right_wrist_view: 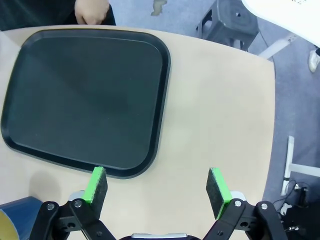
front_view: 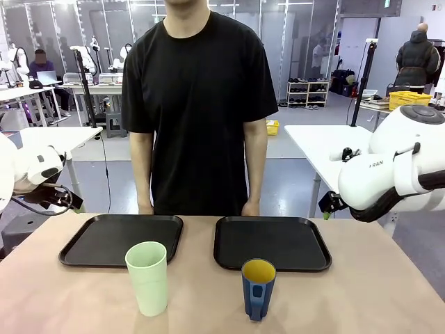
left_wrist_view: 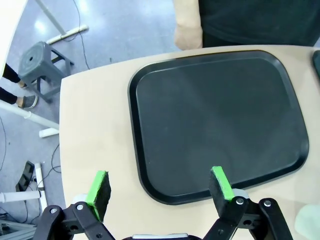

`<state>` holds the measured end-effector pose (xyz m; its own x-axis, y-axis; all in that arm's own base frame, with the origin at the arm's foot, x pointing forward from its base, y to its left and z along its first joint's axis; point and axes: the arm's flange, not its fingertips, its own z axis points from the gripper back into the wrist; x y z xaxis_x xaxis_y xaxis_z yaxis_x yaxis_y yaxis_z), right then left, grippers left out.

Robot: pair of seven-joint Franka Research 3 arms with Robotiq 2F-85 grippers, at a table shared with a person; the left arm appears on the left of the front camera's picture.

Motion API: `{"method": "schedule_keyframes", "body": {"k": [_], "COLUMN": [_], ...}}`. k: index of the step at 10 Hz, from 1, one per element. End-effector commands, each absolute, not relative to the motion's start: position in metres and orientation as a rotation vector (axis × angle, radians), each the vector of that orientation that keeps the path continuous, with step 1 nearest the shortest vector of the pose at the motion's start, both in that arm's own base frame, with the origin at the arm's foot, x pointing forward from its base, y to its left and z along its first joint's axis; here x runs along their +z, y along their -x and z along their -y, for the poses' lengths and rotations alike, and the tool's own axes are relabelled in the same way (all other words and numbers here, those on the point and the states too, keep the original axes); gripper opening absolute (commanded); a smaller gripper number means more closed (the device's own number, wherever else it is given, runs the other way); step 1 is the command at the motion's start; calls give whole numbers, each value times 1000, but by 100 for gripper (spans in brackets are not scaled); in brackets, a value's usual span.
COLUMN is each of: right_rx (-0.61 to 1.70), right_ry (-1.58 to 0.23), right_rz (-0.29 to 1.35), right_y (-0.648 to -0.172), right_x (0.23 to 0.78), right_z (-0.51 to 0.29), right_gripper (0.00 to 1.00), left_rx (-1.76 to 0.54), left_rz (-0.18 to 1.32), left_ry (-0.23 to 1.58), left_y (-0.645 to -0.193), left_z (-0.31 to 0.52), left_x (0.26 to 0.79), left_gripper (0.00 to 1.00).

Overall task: Sort and store the cups by type.
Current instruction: Pick up the Reusable plastic cup.

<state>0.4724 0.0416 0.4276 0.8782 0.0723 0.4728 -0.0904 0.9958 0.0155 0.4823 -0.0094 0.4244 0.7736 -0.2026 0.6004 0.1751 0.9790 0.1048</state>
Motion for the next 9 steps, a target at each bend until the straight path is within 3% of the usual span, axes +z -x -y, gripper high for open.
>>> {"method": "schedule_keyframes", "body": {"k": [1, 9], "right_rx": [100, 100], "right_ry": [-24, -24], "right_rz": [489, 489], "right_y": [-473, -473], "right_x": [425, 425], "right_z": [-42, -42], "right_gripper": [100, 100], "left_rx": [-208, -208], "left_rz": [656, 656], "left_ry": [-41, -41], "left_y": [-482, -482], "left_z": [11, 11], "left_x": [425, 425], "left_gripper": [100, 100]}}
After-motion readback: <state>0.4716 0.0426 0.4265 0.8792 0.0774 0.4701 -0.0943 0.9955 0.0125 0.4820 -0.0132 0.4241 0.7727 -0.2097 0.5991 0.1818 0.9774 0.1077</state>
